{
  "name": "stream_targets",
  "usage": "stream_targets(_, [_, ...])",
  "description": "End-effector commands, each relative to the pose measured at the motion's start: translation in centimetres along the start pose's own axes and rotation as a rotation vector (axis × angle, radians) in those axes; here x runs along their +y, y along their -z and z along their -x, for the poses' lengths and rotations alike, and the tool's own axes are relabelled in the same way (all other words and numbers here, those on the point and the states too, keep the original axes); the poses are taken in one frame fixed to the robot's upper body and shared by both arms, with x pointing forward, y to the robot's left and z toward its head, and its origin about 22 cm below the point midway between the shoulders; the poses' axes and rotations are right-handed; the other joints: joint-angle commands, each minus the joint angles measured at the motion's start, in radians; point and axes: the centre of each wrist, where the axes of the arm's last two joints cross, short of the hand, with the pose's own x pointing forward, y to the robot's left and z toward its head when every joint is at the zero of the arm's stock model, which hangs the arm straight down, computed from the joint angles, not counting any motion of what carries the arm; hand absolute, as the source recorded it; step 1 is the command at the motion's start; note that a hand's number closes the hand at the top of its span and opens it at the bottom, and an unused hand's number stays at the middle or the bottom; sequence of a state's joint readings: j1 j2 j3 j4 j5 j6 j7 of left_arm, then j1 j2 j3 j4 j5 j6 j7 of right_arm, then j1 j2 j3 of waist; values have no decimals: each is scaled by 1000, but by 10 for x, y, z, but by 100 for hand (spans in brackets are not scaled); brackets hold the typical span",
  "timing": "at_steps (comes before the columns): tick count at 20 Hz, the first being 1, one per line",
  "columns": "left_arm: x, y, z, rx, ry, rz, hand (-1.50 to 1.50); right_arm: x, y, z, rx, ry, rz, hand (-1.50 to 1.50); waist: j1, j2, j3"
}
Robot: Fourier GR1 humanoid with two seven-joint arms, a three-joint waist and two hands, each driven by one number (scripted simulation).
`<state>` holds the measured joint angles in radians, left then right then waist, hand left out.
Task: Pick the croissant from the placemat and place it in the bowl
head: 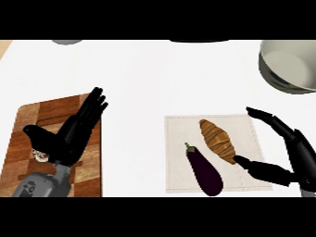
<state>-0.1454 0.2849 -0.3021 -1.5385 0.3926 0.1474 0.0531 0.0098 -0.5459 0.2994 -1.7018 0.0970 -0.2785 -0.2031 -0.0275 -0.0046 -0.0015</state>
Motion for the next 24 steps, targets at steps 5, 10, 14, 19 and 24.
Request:
stream_targets(5, [-1,-7,8,31,-15,40,0,-17,-14,-36,111,-484,-102,-150,8,-5,-5])
stream_targets(10, [-1,1,1,23,-24,52,0,-6,-2,-81,321,-595,-164,-150,24,0,-4])
stream_targets(14, [-10,2,3,28,-19,81,0,18,16,-107,444,-642,-266,-150,45,5,-3])
stream_targets(19, [-5,3,16,21,-19,52,0,26,41,-126,567,-628,-354,-150,37,6,0])
stream_targets(24, [5,14,-2,15,-17,58,0,43,61,-118,685,-688,-385,-150,33,6,0])
